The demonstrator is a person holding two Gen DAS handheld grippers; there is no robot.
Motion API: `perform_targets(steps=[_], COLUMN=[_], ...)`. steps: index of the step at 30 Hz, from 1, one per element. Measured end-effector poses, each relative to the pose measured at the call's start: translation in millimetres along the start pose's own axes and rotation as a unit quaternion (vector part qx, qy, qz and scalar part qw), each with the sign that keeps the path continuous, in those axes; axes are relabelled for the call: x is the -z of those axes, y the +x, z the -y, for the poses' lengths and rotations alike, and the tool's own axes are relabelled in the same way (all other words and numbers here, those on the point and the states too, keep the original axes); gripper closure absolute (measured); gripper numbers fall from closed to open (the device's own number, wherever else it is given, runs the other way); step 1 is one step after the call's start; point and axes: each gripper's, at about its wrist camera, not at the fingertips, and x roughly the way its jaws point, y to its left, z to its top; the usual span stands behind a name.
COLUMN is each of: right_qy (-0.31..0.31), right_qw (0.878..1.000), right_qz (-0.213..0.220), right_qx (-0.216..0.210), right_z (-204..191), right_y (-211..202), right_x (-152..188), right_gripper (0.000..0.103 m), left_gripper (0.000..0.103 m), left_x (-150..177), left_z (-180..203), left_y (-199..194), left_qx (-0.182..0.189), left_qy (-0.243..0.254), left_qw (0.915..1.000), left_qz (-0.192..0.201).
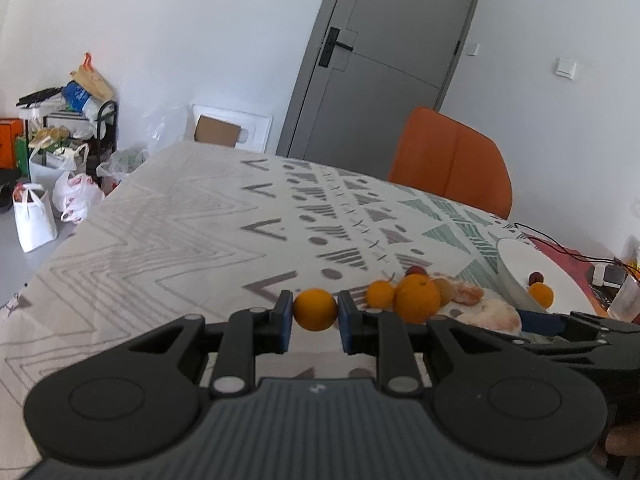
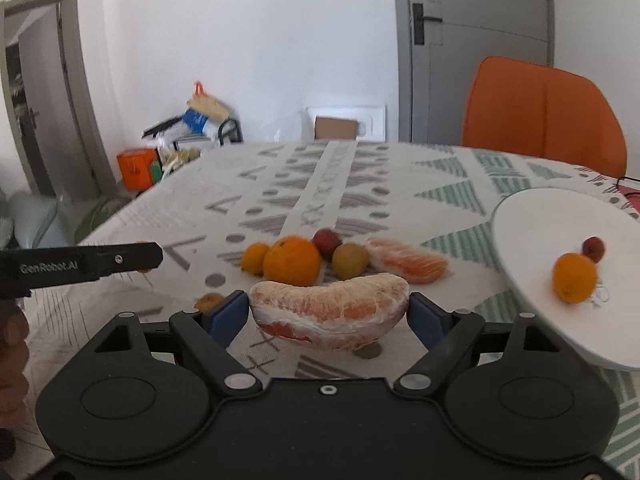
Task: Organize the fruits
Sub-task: 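Grasp a small mandarin with the left gripper while the right gripper grasps a pomelo segment, then carry the mandarin and pomelo segment onto the white plate and release both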
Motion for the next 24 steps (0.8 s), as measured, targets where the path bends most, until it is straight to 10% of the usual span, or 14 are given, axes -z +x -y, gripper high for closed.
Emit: perform_targets(steps=[24], right_qy=[0.052], right_qw=[0.993], right_qz=[0.092], right_qx=[0.045], right_z=[65], right_y=[-73], right_x=[5], right_gripper=[0.02], left_gripper=[0.081], left_x=[-1], left_z=[86], left_y=[0], left_qx=[0.041], left_qy=[0.066], left_qw=[0.9969], left_qz=[0.007])
